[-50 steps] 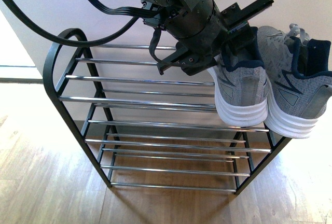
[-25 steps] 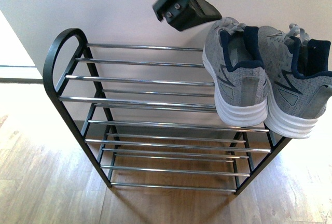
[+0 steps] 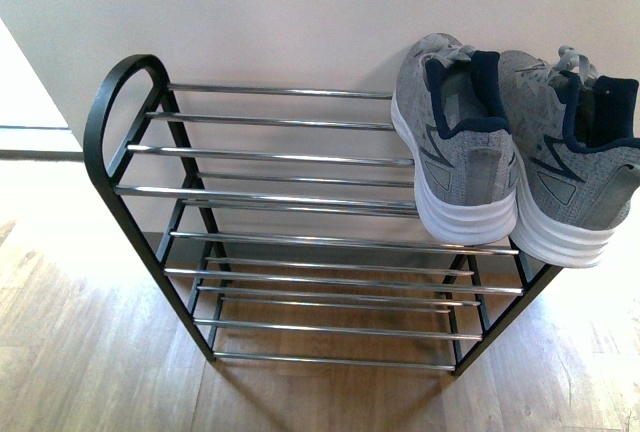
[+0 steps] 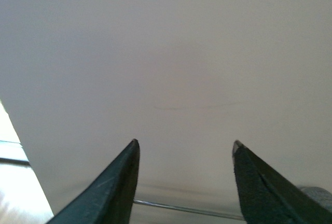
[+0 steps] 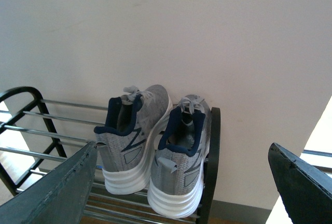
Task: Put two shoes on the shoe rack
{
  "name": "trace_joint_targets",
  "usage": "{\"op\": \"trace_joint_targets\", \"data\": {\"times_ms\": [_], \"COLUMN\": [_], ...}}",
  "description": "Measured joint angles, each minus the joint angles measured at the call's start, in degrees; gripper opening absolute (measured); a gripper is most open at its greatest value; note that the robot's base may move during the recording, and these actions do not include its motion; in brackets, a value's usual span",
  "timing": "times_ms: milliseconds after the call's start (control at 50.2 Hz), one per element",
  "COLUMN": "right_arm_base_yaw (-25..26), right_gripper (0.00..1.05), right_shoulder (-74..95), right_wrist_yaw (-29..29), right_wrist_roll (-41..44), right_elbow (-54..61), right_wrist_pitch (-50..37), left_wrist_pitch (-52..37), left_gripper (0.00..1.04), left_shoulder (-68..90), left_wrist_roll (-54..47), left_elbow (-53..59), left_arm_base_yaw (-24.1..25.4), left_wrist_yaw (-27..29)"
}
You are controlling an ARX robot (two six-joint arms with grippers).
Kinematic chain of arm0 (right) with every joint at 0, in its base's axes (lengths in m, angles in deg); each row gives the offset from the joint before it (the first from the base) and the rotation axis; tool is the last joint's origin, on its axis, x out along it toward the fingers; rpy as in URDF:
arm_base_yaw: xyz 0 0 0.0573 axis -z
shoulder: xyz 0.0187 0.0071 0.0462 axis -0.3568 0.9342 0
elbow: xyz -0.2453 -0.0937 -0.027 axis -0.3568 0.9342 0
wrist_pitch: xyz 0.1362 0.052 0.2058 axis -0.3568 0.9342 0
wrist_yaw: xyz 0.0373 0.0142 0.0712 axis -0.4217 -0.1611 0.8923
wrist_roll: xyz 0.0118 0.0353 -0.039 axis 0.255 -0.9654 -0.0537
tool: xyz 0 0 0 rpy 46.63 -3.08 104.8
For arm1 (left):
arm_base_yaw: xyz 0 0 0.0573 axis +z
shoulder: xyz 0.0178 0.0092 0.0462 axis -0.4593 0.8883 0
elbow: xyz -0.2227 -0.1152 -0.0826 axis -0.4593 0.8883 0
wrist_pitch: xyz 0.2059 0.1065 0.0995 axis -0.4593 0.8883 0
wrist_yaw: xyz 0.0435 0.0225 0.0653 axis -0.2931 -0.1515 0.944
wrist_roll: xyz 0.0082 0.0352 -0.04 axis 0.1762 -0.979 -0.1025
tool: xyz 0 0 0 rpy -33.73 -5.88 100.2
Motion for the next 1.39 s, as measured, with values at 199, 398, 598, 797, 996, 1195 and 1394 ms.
{"op": "trace_joint_targets", "data": {"times_ms": [199,398,598,797,996,1195,1394], "right_arm_base_yaw": [0.0,-0.02,0.0,0.0,-0.02,-0.02,-0.02], "right_gripper": [0.95,0.95,0.95,0.95,0.95,0.95,0.95], "right_shoulder": [0.0,0.0,0.0,0.0,0.0,0.0,0.0], "right_wrist_yaw": [0.0,0.0,0.0,-0.02,-0.02,0.0,-0.02], "right_wrist_roll": [0.0,0.0,0.0,0.0,0.0,0.0,0.0], "right_elbow": [0.0,-0.02,0.0,0.0,0.0,-0.02,-0.02], "right_wrist_pitch": [0.0,0.0,0.0,0.0,0.0,0.0,0.0], "left_wrist_pitch": [-4.92,-6.16,-4.81,-0.7,0.66,4.15,9.75], "left_gripper": [0.18,0.01,0.01,0.01,0.01,0.01,0.01], "left_shoulder": [-8.52,-17.94,-27.41,-36.02,-40.61,-46.12,-52.63], "left_wrist_roll": [-3.89,-4.85,-5.03,-5.05,-5.05,-5.07,-5.07], "left_elbow": [13.62,25.14,33.16,37.83,40.54,43.39,43.85], "left_arm_base_yaw": [5.14,10.16,14.34,17.18,19.87,23.06,23.1], "left_wrist_yaw": [-4.15,-9.33,-13.57,-16.28,-19.85,-22.1,-22.18]}}
